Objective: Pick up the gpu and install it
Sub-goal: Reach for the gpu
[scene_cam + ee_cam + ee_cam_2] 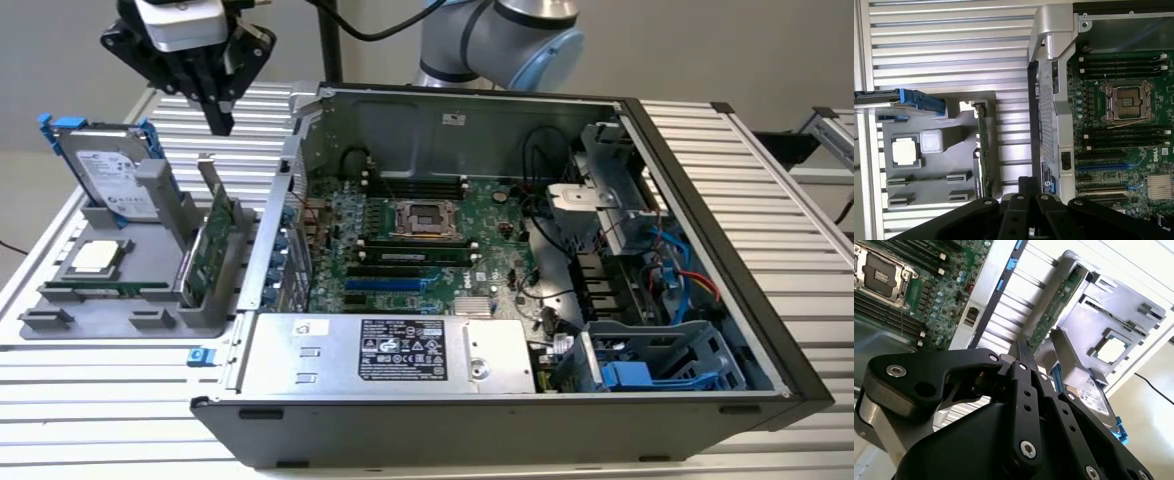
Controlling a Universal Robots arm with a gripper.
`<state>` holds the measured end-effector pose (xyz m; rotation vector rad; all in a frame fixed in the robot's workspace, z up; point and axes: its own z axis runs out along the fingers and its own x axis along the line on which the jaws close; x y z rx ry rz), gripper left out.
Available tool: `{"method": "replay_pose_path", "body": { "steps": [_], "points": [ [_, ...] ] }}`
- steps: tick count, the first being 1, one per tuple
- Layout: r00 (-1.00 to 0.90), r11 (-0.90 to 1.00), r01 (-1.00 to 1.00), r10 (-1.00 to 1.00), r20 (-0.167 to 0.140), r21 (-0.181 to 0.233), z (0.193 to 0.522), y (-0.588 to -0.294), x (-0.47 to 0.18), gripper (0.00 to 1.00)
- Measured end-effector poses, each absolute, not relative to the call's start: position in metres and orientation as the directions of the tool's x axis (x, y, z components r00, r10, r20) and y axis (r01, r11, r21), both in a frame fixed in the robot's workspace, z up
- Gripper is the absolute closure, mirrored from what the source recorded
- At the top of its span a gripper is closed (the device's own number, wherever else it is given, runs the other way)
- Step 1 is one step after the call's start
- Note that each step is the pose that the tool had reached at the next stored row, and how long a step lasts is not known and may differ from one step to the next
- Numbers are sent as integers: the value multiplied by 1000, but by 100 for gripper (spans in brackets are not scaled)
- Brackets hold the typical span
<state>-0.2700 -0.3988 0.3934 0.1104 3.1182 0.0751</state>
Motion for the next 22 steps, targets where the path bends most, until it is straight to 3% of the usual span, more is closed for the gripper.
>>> {"method": "replay_pose_path", "body": {
  "steps": [22],
  "points": [
    [-997, 996, 70, 71, -19, 49, 393, -399, -300, 100]
  ]
}}
